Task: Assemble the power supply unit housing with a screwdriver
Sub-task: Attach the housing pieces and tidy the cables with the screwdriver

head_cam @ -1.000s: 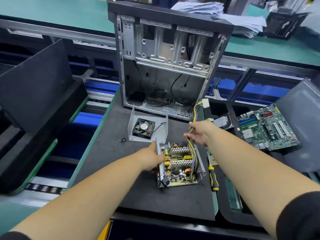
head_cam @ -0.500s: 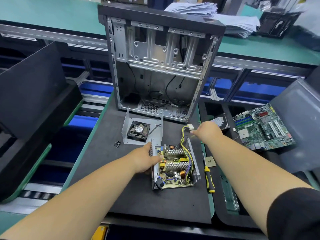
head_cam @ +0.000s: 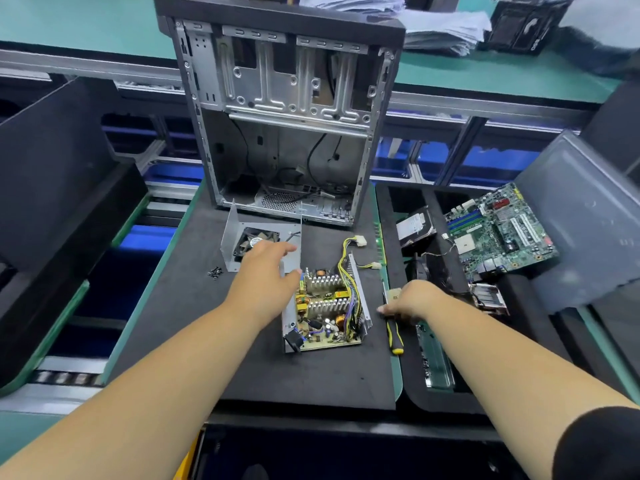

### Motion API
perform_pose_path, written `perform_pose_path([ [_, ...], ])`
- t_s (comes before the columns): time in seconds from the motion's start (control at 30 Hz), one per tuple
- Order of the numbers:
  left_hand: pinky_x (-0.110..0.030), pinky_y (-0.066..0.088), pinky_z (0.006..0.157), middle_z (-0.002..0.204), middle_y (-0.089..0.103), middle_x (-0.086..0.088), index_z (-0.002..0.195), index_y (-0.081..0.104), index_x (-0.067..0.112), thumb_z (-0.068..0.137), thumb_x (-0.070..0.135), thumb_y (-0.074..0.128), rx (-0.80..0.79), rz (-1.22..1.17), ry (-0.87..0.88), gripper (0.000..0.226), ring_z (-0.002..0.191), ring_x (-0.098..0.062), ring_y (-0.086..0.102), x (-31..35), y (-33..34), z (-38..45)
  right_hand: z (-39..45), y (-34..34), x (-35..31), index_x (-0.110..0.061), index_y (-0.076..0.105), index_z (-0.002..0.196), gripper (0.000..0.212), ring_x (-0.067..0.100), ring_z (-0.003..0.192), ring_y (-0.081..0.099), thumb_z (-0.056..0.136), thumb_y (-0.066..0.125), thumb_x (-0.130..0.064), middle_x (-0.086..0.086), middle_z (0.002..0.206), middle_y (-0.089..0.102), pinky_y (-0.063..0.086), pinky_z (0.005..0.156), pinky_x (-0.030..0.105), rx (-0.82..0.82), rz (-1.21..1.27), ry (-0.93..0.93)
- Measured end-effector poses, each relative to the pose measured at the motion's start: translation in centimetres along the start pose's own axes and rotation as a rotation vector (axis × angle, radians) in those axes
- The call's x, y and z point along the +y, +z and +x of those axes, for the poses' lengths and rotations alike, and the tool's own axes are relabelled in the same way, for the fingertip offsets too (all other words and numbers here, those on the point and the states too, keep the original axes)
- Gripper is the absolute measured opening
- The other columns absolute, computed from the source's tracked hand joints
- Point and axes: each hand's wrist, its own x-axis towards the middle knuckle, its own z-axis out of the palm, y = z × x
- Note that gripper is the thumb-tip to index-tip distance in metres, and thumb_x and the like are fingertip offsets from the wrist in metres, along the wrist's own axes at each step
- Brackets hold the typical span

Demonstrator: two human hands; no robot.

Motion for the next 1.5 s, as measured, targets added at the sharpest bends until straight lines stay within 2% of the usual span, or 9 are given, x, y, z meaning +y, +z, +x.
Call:
perform_pose_path([
  [0.1,-0.022,0.037,0.092,0.124,0.048,0.006,0.131,0.056,0.027,0.09,0.02,0.062,0.032,-0.045,0.025,0.042,0.114,-0.01,0.049,0.3,-0.2,-0.8,0.0,1.7,0.4,-0.011,0.056,0.085,0.063,0.027,0.084,0.063,0.07,0.071,-0.07,0.007,0.088,0.067,0.045,0.071,0.027,0.045,0.001,-0.021],
  [0.27,0.002,0.03,0.082,0.11,0.049,0.019,0.121,0.061,0.031,0.088,0.015,0.063,0.108,-0.126,0.028,0.036,0.101,0.013,0.048,-0.4,-1.3,-2.2,-1.0,2.6,1.2,-0.011,0.057,0.074,0.034,0.024,0.063,0.057,0.076,0.067,-0.043,0.004,0.066,0.059,0.04,0.056,0.026,0.139,0.197,-0.007],
  [0.5,-0.017,0.041,0.08,0.104,0.056,0.011,0.099,0.063,0.03,0.083,0.013,0.063,0.233,-0.208,-0.115,0.023,0.095,0.0,0.056,-2.7,-3.2,-2.4,-4.1,-1.8,-0.7,-0.014,0.037,0.062,0.035,0.022,0.051,0.039,0.091,0.05,-0.029,0.005,0.056,0.044,0.028,0.051,0.031,0.385,0.446,-0.141],
  [0.6,-0.011,0.037,0.071,0.103,0.061,0.007,0.095,0.061,0.029,0.085,0.015,0.064,0.28,-0.234,-0.159,0.018,0.087,0.0,0.057,-3.7,-4.3,-2.1,-6.2,-3.9,-3.5,-0.018,0.043,0.07,0.03,0.013,0.046,0.047,0.096,0.046,-0.032,-0.004,0.053,0.052,0.032,0.043,0.025,0.446,0.589,-0.27],
  [0.7,-0.014,0.038,0.065,0.1,0.062,0.007,0.092,0.059,0.03,0.086,0.016,0.064,0.332,-0.254,-0.225,0.016,0.082,-0.004,0.058,-4.8,-5.7,-1.5,-8.1,-5.4,-7.5,-0.024,0.054,0.087,0.017,0.014,0.059,0.05,0.098,0.048,-0.036,-0.001,0.071,0.059,0.037,0.049,0.026,0.435,0.751,-0.419],
  [0.9,-0.018,0.04,0.063,0.089,0.061,0.009,0.088,0.058,0.029,0.086,0.012,0.06,0.376,-0.283,-0.288,0.017,0.075,-0.006,0.055,-7.9,-8.2,-0.2,-10.2,-5.1,-15.4,-0.039,0.063,0.085,0.007,0.008,0.069,0.058,0.092,0.063,-0.038,-0.009,0.076,0.064,0.042,0.057,0.02,0.379,0.868,-0.627],
  [1.17,-0.026,0.045,0.062,0.085,0.06,0.01,0.086,0.061,0.034,0.088,0.014,0.051,0.221,-0.16,-0.382,0.023,0.073,-0.011,0.057,-13.7,-9.0,1.7,-9.6,-3.1,-21.4,-0.025,0.056,0.092,0.01,0.013,0.061,0.055,0.087,0.064,-0.028,0.004,0.085,0.072,0.039,0.053,0.026,0.206,0.903,-0.611],
  [1.37,-0.026,0.047,0.06,0.082,0.063,0.014,0.085,0.063,0.036,0.087,0.016,0.055,0.086,-0.084,-0.4,0.021,0.075,-0.009,0.06,-16.7,-8.4,3.3,-8.6,-2.9,-23.9,-0.031,0.063,0.081,0.007,0.009,0.055,0.055,0.081,0.07,-0.03,-0.018,0.066,0.065,0.044,0.054,0.024,0.239,0.966,-0.615],
  [1.5,-0.024,0.049,0.065,0.082,0.063,0.015,0.08,0.061,0.038,0.083,0.02,0.067,-0.039,0.039,-0.331,0.019,0.075,-0.005,0.06,-17.6,-7.8,4.6,-8.1,-2.7,-25.1,-0.033,0.064,0.08,0.005,0.006,0.054,0.053,0.079,0.069,-0.031,-0.016,0.067,0.065,0.047,0.056,0.028,0.245,1.009,-0.605],
])
